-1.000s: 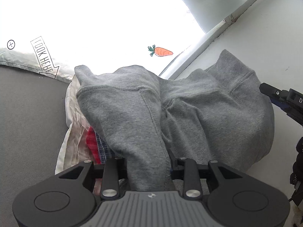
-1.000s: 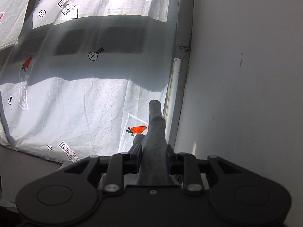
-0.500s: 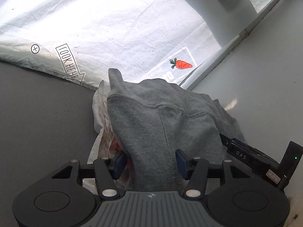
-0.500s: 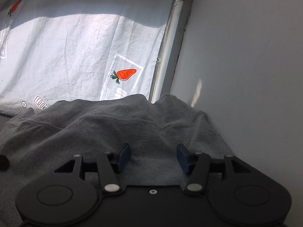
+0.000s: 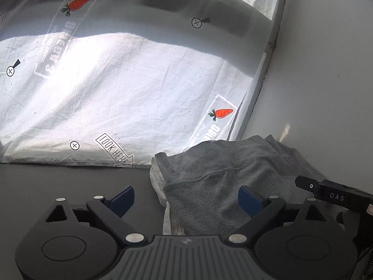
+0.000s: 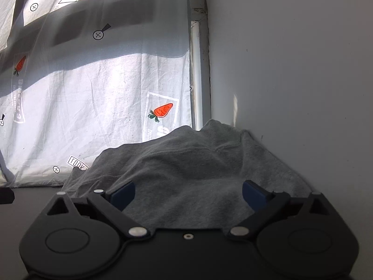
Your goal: Fold clothes
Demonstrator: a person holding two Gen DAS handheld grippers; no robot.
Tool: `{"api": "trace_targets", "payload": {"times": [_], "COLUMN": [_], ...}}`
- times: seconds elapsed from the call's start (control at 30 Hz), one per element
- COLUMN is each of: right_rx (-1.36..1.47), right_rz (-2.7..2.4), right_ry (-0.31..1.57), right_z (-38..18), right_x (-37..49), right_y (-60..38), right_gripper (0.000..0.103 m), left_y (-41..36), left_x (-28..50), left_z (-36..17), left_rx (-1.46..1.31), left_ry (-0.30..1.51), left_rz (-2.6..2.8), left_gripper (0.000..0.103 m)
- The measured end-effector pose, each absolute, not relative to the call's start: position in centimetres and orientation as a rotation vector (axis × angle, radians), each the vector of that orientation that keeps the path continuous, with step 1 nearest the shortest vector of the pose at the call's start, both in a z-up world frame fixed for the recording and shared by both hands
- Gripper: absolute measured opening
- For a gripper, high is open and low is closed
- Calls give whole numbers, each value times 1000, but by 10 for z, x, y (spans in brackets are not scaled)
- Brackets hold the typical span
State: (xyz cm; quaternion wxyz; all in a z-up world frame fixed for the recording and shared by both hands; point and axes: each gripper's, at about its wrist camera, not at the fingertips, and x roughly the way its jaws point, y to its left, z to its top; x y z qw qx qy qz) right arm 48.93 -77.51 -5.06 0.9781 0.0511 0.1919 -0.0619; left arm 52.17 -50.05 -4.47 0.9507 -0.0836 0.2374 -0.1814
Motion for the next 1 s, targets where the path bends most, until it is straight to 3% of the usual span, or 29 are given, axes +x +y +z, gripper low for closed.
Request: {"api": "trace_targets", "payload": {"times": [0.17,0.37,1.0], "right_rx": [124,46,34], "right_rz": [-38,33,206], "right_ry": [317,232,369], "right_z": [-24,11,34], "right_x": [425,364,210], "right_y": [-738,-693,-458], "right_gripper": [103,103,103], "left_y": [-477,-444,-260], "left_x": [448,356,182], "left_z": [-9,27,57], "left_rx": [-228,-217,-42], "left_ry": [249,103,240], "left_rz": [-327,-310,-155], "left_gripper": [103,103,103]}}
